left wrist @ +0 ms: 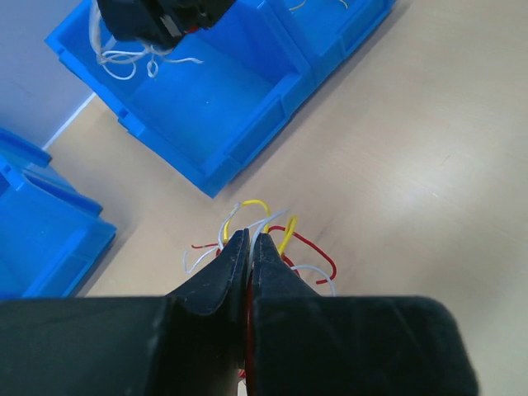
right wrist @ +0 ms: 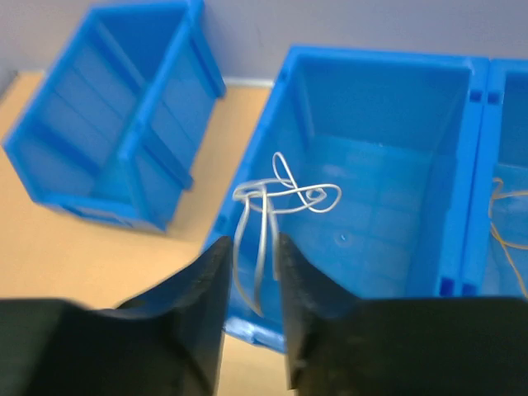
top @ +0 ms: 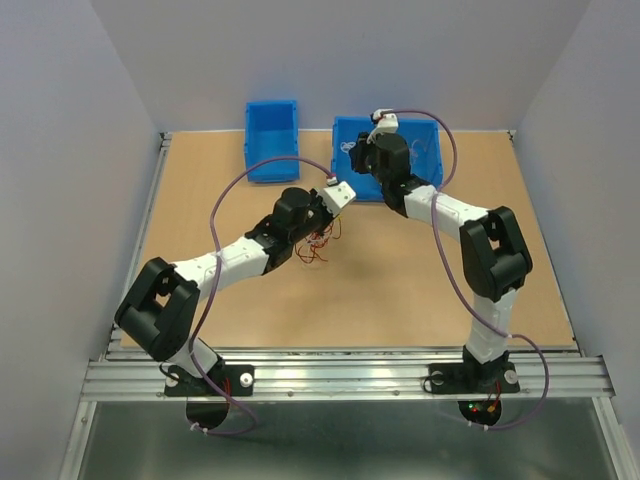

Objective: Untangle the cables

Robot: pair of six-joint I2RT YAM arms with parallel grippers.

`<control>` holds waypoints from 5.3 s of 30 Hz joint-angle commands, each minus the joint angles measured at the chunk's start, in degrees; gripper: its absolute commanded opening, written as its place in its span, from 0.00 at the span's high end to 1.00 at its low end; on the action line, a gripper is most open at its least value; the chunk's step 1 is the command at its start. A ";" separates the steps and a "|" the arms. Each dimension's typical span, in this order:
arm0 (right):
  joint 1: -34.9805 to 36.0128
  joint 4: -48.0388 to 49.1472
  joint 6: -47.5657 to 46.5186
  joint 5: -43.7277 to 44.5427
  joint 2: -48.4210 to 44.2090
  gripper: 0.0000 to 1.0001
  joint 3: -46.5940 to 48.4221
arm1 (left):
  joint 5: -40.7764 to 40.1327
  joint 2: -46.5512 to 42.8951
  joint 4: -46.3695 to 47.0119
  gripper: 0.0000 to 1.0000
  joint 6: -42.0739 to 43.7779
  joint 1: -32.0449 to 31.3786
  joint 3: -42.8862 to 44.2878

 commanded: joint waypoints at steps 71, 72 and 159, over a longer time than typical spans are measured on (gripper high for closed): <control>-0.88 0.05 -31.86 -58.73 -24.27 0.99 -21.64 | 9.33 -16.60 6.81 0.94 -3.14 0.11 -6.86; -0.79 2.06 -29.76 -57.59 -24.62 0.99 -21.91 | 9.16 -16.43 6.81 0.92 -3.05 0.11 -6.77; -0.88 32.22 10.78 -32.01 -59.17 0.99 -42.47 | 15.65 4.14 5.66 0.20 1.08 -2.09 -0.53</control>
